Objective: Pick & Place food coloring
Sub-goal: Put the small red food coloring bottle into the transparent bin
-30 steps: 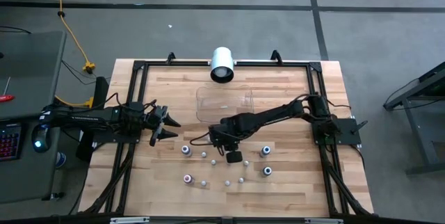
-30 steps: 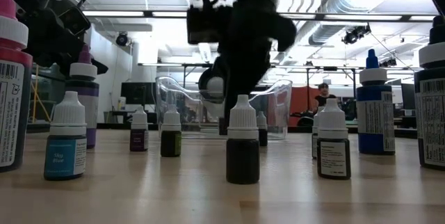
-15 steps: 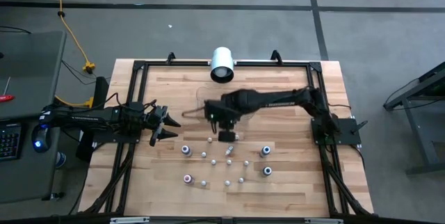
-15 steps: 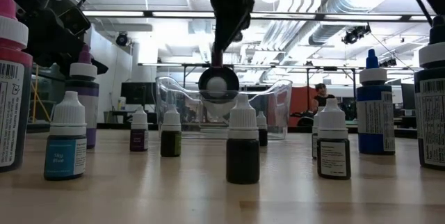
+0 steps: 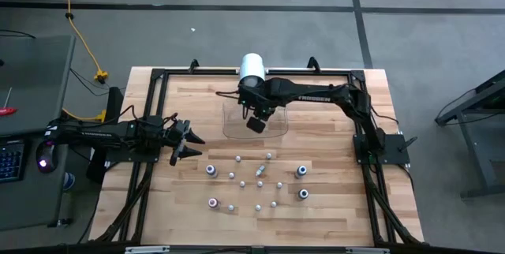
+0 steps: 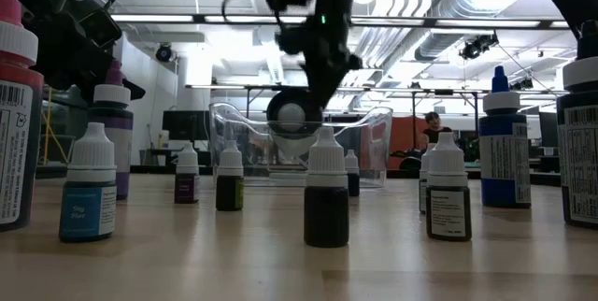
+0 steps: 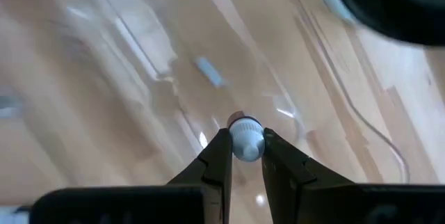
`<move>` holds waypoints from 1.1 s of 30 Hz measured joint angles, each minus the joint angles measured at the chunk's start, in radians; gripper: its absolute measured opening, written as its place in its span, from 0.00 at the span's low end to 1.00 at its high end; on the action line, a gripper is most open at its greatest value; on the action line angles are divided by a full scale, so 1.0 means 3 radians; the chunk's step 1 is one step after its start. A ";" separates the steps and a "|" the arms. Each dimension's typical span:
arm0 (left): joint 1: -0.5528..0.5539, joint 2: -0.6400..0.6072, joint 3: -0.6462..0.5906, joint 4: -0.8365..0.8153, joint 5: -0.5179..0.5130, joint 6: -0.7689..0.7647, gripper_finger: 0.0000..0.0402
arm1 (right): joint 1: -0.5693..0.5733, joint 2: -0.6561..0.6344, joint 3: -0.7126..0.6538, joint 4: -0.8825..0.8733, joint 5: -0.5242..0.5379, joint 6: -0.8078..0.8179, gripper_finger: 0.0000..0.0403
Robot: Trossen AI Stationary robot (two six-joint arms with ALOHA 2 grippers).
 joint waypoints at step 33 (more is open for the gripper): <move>-0.0001 0.0000 0.0000 -0.0001 0.0000 -0.0001 0.58 | -0.0347 -0.0225 -0.1372 0.1308 -0.0151 0.0513 0.15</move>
